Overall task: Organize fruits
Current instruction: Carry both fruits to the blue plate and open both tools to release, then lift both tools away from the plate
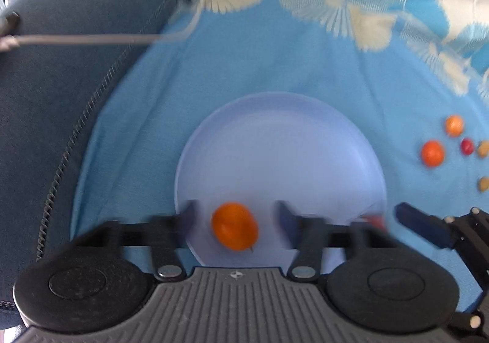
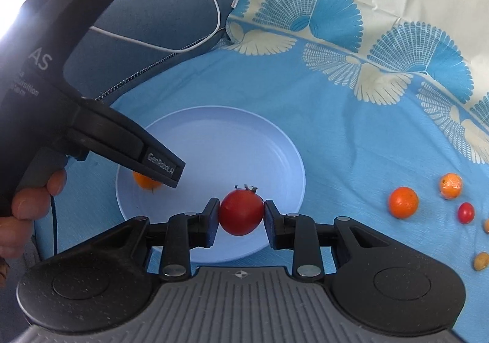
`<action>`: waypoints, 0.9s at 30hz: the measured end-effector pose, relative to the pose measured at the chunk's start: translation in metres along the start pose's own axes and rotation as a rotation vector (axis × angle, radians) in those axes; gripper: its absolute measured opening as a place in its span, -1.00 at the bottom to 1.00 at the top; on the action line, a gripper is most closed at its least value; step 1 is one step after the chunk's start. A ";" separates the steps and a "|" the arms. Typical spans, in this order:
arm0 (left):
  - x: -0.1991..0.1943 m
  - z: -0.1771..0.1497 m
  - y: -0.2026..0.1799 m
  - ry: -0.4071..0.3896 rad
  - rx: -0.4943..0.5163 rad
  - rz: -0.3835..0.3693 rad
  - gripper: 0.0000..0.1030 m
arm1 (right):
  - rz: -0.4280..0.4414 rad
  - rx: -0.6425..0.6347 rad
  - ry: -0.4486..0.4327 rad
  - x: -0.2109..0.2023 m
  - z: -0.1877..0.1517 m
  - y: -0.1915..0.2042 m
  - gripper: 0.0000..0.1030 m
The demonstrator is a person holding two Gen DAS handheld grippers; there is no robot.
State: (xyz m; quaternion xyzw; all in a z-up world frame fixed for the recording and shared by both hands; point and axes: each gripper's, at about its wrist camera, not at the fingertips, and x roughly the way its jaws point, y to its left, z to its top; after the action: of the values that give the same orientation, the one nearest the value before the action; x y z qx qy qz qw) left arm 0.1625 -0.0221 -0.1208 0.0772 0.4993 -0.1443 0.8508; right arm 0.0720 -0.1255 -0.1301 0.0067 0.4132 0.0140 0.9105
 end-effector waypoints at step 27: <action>-0.201 -0.130 0.010 -0.216 -0.016 0.007 0.99 | -0.155 0.066 -0.222 -0.222 -0.052 0.049 0.99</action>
State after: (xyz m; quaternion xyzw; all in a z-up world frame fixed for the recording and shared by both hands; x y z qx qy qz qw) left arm -0.0339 0.0567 -0.0094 0.0562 0.4056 -0.1449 0.9007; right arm -0.1142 -0.0836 0.0037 0.0060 0.3092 -0.0710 0.9483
